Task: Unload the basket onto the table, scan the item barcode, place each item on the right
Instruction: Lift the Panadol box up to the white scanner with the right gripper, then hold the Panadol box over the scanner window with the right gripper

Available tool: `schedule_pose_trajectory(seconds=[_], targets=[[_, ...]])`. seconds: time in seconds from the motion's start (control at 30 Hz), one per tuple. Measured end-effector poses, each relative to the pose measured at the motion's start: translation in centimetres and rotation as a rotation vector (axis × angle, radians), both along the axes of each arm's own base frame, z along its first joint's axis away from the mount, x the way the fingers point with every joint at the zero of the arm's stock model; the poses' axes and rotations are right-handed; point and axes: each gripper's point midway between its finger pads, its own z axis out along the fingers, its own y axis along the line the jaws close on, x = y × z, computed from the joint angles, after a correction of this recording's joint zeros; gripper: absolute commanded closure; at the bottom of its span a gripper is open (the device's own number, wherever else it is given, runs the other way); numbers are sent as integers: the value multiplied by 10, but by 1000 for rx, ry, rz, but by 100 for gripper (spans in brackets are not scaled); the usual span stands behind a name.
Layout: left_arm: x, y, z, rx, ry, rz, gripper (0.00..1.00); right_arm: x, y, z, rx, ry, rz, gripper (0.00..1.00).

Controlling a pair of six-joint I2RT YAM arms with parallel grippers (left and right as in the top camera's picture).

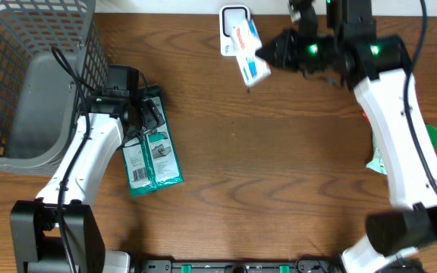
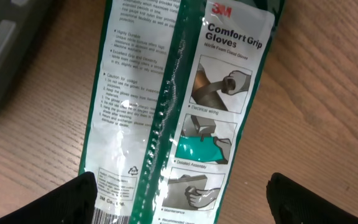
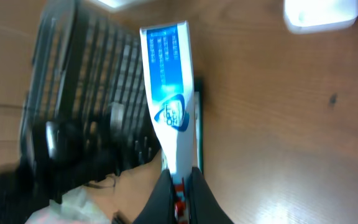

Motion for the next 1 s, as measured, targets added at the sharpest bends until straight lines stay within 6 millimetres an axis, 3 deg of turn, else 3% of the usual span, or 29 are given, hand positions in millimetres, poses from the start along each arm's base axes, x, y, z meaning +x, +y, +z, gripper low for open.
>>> schedule_pose_trajectory(seconds=[0.23, 0.33, 0.5, 0.67, 1.0], targets=[[0, 0, 0, 0, 0, 0, 12, 77, 24, 2, -142, -143, -108, 99], [0, 0, 0, 0, 0, 0, 12, 107, 36, -13, -215, -231, -162, 98], [0, 0, 0, 0, 1, 0, 12, 154, 49, -58, -353, -342, -229, 97], [0, 0, 0, 0, 0, 0, 12, 187, 42, -109, -491, -386, -292, 97], [0, 0, 0, 0, 0, 0, 12, 221, 36, -156, -589, -466, -336, 96]])
